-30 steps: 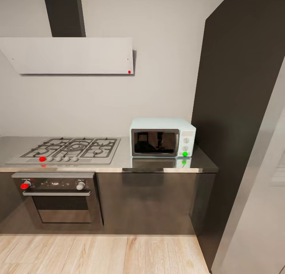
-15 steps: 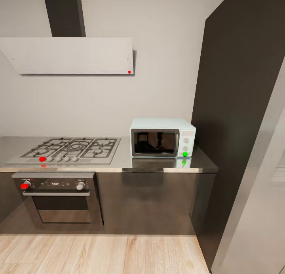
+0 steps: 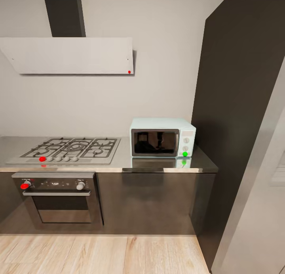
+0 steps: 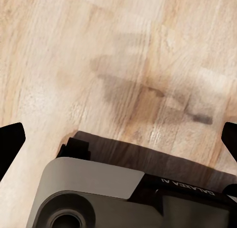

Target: In the kitchen, take the popcorn bag from the countertop, put it into the microwave, and heat it until the popcorn is cooked so the cooked popcorn ends up inside the bag.

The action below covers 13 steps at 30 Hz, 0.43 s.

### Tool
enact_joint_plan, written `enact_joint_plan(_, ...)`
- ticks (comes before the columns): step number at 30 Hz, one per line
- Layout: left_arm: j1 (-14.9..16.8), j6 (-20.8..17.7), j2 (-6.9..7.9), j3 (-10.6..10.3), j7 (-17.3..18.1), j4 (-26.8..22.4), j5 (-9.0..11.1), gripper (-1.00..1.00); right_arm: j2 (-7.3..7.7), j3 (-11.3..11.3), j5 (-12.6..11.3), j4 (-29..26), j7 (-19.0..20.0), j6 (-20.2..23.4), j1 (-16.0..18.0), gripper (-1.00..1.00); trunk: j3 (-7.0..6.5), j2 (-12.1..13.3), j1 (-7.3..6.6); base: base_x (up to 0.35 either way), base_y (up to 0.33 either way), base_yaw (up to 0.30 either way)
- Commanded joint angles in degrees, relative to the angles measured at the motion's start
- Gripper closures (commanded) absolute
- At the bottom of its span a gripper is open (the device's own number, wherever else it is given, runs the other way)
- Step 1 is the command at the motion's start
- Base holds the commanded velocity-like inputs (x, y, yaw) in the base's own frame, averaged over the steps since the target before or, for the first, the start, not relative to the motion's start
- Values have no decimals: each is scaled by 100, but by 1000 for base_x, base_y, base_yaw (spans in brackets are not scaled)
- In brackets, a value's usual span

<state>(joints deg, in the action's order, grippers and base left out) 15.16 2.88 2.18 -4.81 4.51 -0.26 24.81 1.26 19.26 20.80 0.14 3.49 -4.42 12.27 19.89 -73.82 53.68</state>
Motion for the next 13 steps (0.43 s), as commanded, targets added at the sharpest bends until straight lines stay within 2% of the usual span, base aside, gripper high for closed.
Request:
enact_joint_plan(1,5,20,1,-48,24,9,59,-100,-13,56,31,7,23,-18,3,100,7,-4,0,0,0,0)
enact_joint_plan(2,5,20,6,-47,24,9,56,-100,-68,49,42,10,22,-5,3,100,7,-4,0,0,0,0)
enact_joint_plan(4,5,20,22,-50,24,9,58,-100,-47,42,29,19,19,23,3,100,7,-4,0,0,0,0)
enact_joint_plan(6,5,20,31,-51,24,9,50,-100,331,54,10,79,45,25,3,100,7,-4,0,0,0,0)
enact_joint_plan(7,5,20,30,-53,24,9,52,-100,444,53,14,127,63,7,3,100,7,-4,0,0,0,0)
enact_joint_plan(8,5,20,29,-54,24,9,56,-100,446,52,27,153,76,9,3,100,7,-4,0,0,0,0)
enact_joint_plan(9,5,20,29,-54,24,9,57,-100,383,46,38,162,80,16,3,100,7,-4,0,0,0,0)
enact_joint_plan(11,5,20,28,-54,24,9,51,-100,154,30,52,176,41,25,3,100,7,-4,0,0,0,0)
enact_joint_plan(13,5,20,28,-55,24,9,47,-100,108,26,55,179,25,18,3,100,7,-4,0,0,0,0)
